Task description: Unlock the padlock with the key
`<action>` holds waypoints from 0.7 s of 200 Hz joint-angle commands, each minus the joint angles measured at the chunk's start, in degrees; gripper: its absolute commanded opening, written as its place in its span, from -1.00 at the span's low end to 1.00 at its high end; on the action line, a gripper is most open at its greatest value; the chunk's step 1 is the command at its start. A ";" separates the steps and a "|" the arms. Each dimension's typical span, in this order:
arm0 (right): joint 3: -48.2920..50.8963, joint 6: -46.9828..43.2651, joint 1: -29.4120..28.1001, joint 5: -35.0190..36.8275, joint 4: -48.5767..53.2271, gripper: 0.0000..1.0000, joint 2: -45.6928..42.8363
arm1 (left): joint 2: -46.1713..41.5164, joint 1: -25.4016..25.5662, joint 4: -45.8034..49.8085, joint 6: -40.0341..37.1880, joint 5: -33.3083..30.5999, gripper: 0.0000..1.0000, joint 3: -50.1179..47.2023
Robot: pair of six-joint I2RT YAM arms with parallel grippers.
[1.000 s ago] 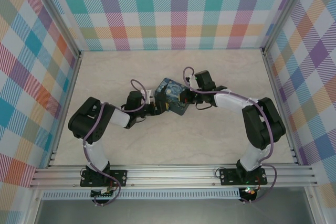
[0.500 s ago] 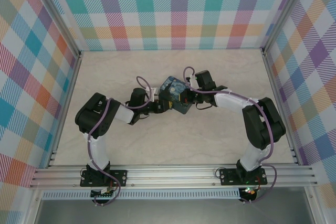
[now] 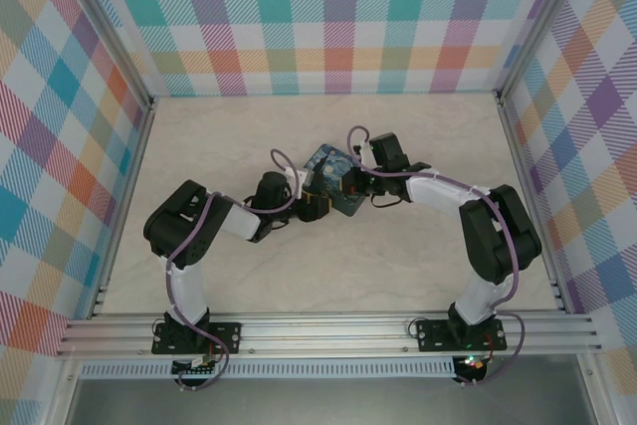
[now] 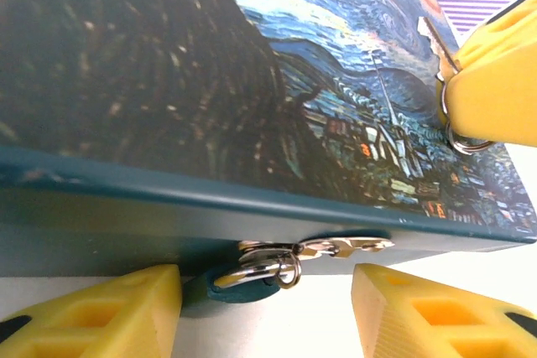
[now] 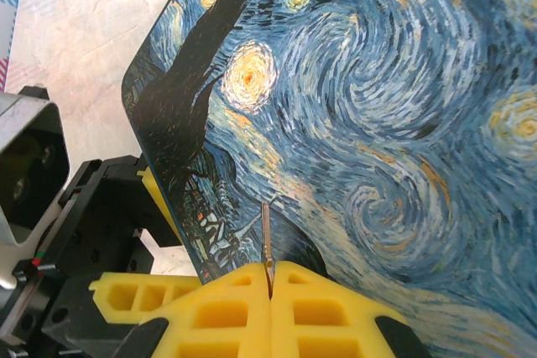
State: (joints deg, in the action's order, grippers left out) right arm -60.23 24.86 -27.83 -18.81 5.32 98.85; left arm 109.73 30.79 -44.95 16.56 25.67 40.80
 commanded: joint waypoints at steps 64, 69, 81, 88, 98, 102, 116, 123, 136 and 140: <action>0.29 0.27 -0.82 2.11 2.89 -0.95 2.08 | 3.87 5.37 7.94 -6.86 -15.04 0.05 0.06; 0.29 0.19 -0.80 2.11 2.90 -0.95 2.03 | 4.15 5.55 8.09 -7.04 -15.38 0.03 0.35; 0.37 0.19 -0.85 2.13 2.88 -0.95 2.00 | 4.81 5.91 8.29 -7.33 -16.06 -0.01 0.85; 0.37 0.18 -0.92 2.17 2.92 -0.95 1.91 | 5.16 6.03 8.37 -7.46 -16.39 -0.03 1.15; 0.37 0.07 -0.91 2.20 2.88 -0.95 1.92 | 5.52 6.13 8.78 -7.59 -16.53 -0.08 1.69; 0.37 0.10 -0.88 2.11 2.79 -0.95 1.91 | 5.76 6.08 8.91 -7.66 -16.53 -0.10 1.87; 0.44 0.10 -0.96 2.20 2.80 -0.95 1.86 | 6.10 6.13 9.24 -7.75 -16.55 -0.17 2.34; 0.46 0.10 -0.99 2.20 2.64 -0.95 1.87 | 6.19 6.13 9.37 -7.77 -16.68 -0.21 2.51; 0.53 0.07 -0.97 2.28 2.59 -0.95 1.70 | 6.10 6.19 9.42 -7.70 -16.64 -0.27 2.53; 0.55 0.03 -0.99 2.28 2.35 -0.95 1.51 | 6.02 6.21 9.54 -7.69 -16.69 -0.29 2.51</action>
State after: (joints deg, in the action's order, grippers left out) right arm -60.23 24.97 -28.21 -18.37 4.95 98.87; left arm 111.33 36.14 -43.18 9.02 9.32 42.74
